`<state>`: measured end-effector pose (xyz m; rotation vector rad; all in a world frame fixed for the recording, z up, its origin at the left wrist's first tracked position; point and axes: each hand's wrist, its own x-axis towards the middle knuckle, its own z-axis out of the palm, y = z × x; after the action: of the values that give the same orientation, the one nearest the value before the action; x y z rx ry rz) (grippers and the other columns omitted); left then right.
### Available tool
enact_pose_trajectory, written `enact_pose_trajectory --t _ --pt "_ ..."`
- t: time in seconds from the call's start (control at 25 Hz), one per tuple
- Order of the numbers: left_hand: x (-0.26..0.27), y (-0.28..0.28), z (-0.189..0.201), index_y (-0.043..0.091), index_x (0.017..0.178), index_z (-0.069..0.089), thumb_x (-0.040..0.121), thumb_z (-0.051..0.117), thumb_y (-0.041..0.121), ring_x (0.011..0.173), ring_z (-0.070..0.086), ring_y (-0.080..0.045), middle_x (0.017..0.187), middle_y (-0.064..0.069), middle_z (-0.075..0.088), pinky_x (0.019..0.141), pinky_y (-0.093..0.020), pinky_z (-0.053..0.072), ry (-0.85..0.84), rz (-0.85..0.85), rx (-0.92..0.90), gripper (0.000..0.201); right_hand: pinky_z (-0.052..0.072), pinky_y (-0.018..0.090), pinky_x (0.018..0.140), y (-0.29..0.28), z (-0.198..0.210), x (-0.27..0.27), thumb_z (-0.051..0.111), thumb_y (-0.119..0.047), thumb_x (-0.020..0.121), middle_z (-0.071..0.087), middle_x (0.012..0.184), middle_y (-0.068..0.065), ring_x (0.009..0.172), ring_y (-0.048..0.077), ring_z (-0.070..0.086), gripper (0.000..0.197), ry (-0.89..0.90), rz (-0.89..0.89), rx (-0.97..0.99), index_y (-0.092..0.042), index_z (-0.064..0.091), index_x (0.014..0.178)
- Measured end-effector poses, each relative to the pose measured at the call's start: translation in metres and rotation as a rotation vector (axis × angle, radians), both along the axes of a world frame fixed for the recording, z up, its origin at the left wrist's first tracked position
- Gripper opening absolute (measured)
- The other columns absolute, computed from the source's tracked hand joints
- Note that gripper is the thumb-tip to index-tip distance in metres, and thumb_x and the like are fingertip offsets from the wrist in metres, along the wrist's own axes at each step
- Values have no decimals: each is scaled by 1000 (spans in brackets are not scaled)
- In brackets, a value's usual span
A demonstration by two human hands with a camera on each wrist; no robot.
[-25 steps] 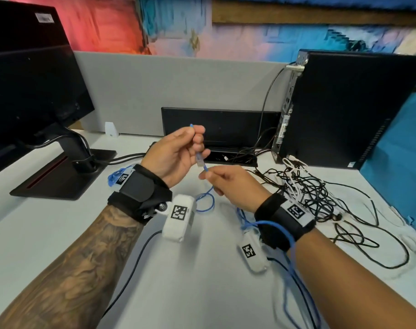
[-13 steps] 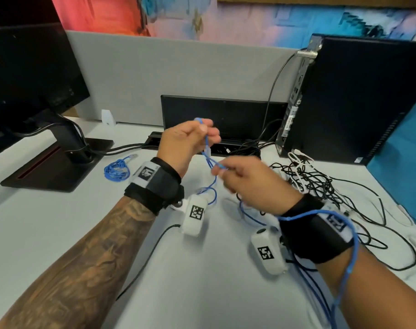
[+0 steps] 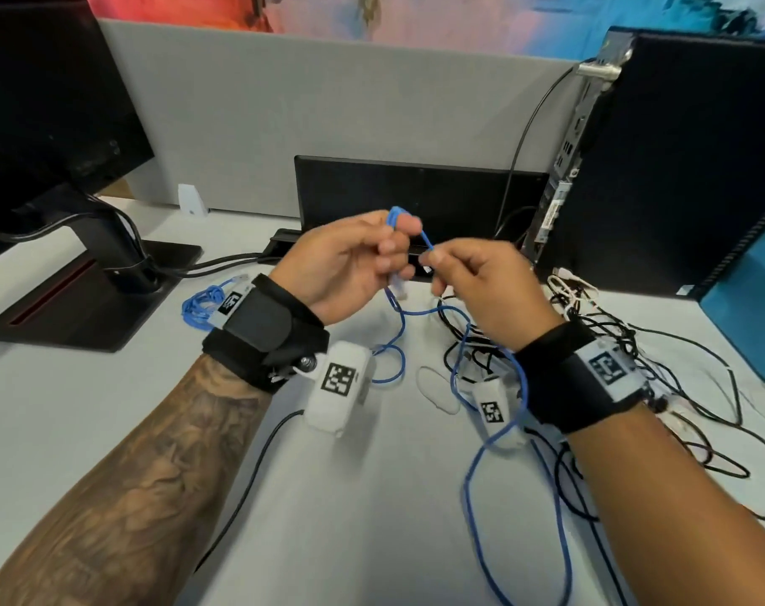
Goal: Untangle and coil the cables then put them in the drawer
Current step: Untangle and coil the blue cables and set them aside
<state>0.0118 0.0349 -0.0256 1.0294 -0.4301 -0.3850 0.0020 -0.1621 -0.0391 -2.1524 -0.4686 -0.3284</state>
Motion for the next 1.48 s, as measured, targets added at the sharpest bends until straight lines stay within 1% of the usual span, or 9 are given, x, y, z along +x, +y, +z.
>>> enact_pose_trajectory --t 0.2,0.44,0.56,0.72,0.84,0.96,1.12,1.28,1.48 --pt "41 6 -1 1 112 59 103 37 2 81 72 -13 83 -4 74 84 -30 58 118 404 -242 23 44 27 63 31 -14 -1 48 -27 106 61 65 -5 58 5 51 29 114 115 -176 -16 67 87" --pt "42 -6 -22 1 110 68 97 52 -1 81 72 -10 94 -9 72 78 -22 55 -370 665 425 21 40 23 55 22 16 -6 60 -24 99 57 63 -1 54 3 41 20 93 102 -53 -11 73 92" --pt "30 -16 -12 8 96 70 101 47 6 69 65 -12 84 -8 68 74 -28 55 -497 495 619 24 41 21 44 6 31 -7 56 -10 100 55 61 -11 47 2 43 19 136 52 294 -10 75 102" --pt "13 -29 -3 1 90 66 103 35 11 61 49 -17 67 -7 52 67 -40 46 -416 239 640 36 33 20 39 -11 41 -8 45 1 102 60 76 3 46 7 35 29 271 137 639 -8 66 119" --pt "7 -28 5 4 83 63 96 35 15 51 37 -13 60 -1 41 66 -35 48 -256 43 467 32 36 15 46 -18 37 -2 50 -3 102 64 77 0 47 1 42 22 79 41 504 -11 66 115" --pt "4 -17 9 3 93 60 93 33 12 56 39 -12 66 0 42 72 -31 50 10 -91 -10 29 45 19 60 -9 19 2 55 -13 102 63 70 -2 59 1 54 17 -66 -35 230 -16 72 104" --pt "14 0 0 -1 114 57 100 34 4 74 65 -12 81 -2 66 87 -33 56 143 137 -324 28 45 34 62 27 0 -7 47 -15 104 60 66 -3 60 6 51 23 71 77 -92 -13 68 94" --pt "26 4 14 -1 110 59 103 38 3 89 73 -17 92 -7 74 86 -30 58 34 419 -273 22 50 25 57 31 18 -20 46 -25 105 61 66 -3 56 4 52 26 135 114 -145 -11 67 99" --pt "34 -18 15 -4 107 67 98 48 -1 87 72 -18 100 -10 71 86 -30 56 -454 740 327 21 44 22 49 21 42 -36 55 -25 103 53 60 -8 51 3 46 22 144 159 -39 -10 71 98"
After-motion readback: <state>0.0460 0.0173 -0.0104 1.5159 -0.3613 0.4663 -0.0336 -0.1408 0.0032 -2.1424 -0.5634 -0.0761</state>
